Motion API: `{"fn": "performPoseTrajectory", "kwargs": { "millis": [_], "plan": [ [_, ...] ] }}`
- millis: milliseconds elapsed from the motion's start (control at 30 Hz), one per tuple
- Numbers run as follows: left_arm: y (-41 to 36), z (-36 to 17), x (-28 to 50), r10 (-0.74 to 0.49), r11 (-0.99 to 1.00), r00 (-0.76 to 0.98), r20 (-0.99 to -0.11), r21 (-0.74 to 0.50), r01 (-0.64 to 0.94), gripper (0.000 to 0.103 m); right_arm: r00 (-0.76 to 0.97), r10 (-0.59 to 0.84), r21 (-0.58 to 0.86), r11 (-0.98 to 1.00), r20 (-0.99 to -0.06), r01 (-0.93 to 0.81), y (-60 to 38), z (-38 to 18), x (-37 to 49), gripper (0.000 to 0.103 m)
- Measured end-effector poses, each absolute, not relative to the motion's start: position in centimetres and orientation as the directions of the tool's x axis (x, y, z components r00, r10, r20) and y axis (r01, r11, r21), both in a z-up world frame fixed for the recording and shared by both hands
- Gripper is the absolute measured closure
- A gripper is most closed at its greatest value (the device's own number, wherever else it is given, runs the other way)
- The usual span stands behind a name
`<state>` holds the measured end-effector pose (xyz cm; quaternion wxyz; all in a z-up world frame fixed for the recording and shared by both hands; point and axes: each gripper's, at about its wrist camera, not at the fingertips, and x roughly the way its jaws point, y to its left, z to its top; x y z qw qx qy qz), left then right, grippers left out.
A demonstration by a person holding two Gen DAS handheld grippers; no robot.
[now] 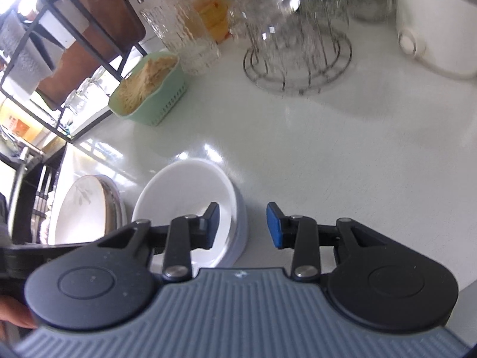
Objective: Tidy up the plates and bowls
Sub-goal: 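Carry the white bowl with both grippers over the blue bowls on the plates, then lower the white bowl into the blue bowls on the plate stack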
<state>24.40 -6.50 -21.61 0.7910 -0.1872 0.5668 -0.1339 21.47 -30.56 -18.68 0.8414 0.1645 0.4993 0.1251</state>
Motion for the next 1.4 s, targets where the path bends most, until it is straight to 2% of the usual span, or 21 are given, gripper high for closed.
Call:
{"fn": "performPoseTrajectory", "kwargs": {
  "millis": [133, 367, 467, 667, 967, 1400],
  "plan": [
    [-7.1, -22.3, 24.9, -0.432, 0.89, 0.321, -0.843, -0.456, -0.002, 0.061, 0.452, 0.371, 0.396, 0.917, -0.811, -0.042, -30.1, -19.3, 21.7, 0.065],
    [-7.5, -23.7, 25.8, -0.428, 0.892, 0.313, -0.848, -0.452, -0.005, 0.063, 0.419, 0.381, 0.405, 0.914, -0.824, -0.034, -30.1, -20.5, 22.5, 0.076],
    [-7.6, -24.1, 26.0, -0.432, 0.89, 0.304, -0.849, -0.457, -0.011, 0.068, 0.412, 0.382, 0.403, 0.914, -0.827, -0.037, -29.9, -20.9, 22.9, 0.08],
    [-7.6, -24.6, 25.9, -0.438, 0.884, 0.303, -0.846, -0.466, -0.026, 0.069, 0.391, 0.391, 0.417, 0.909, -0.833, -0.019, -29.7, -21.3, 23.1, 0.083],
    [-7.6, -23.7, 25.7, -0.43, 0.884, 0.321, -0.844, -0.465, -0.038, 0.069, 0.385, 0.38, 0.416, 0.909, -0.841, 0.013, -29.8, -20.7, 22.9, 0.083],
    [-5.5, -19.2, 25.3, -0.455, 0.863, 0.347, -0.82, -0.502, -0.058, 0.069, 0.418, 0.364, 0.415, 0.909, -0.832, 0.033, -28.6, -17.0, 21.6, 0.083]
  ]
}}
